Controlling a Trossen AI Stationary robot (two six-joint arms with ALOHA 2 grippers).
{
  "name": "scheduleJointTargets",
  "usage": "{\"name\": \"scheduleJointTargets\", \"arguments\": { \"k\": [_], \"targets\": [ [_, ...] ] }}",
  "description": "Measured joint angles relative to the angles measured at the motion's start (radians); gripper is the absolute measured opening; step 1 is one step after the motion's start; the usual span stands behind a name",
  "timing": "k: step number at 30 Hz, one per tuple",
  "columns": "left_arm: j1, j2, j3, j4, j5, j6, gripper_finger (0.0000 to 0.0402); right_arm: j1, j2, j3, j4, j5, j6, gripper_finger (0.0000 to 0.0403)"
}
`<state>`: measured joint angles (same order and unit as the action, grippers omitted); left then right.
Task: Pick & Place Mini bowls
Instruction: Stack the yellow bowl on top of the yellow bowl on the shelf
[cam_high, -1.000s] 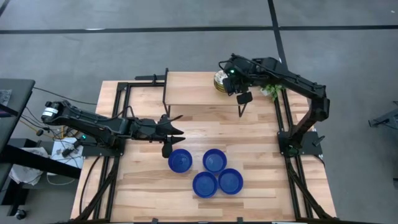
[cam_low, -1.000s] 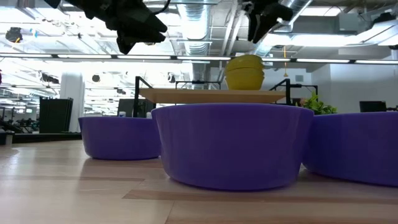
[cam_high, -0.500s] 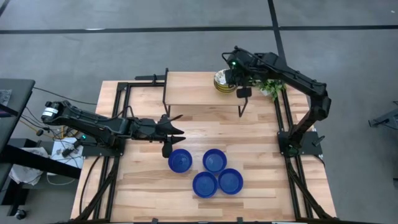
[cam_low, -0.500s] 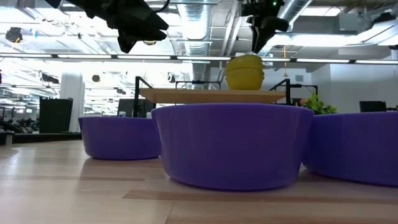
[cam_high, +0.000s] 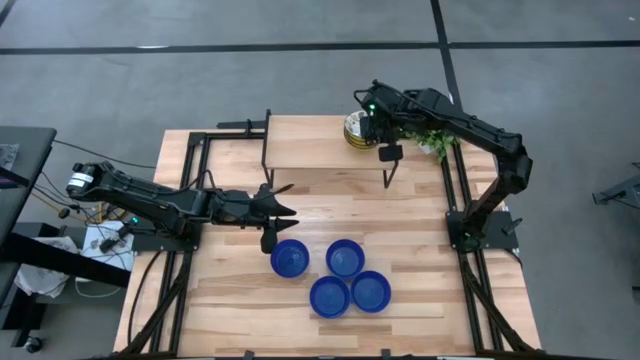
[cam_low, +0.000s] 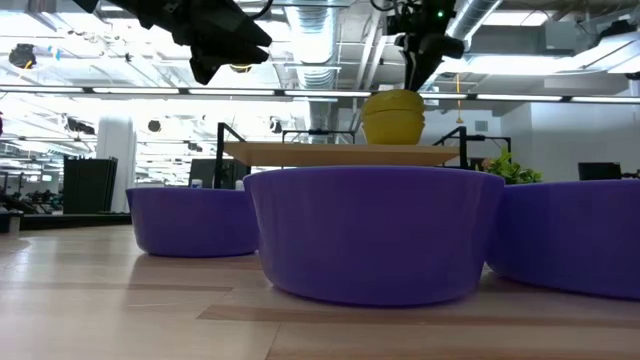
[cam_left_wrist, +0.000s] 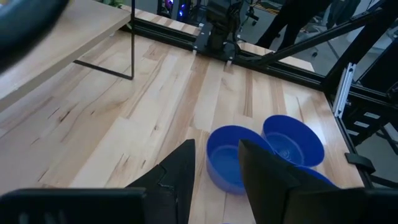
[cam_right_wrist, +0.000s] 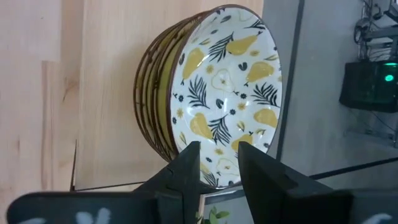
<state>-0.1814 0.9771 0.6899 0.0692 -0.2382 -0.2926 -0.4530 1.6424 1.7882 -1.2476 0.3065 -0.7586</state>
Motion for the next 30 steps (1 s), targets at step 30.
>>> {"name": "scheduleJointTargets", "arguments": {
  "k": [30],
  "targets": [
    [0.000, 0.000, 0.001, 0.000, 0.000, 0.000, 0.0121, 0.001, 0.000, -0.001, -0.014, -0.046, 0.035, 0.0100]
  ]
}}
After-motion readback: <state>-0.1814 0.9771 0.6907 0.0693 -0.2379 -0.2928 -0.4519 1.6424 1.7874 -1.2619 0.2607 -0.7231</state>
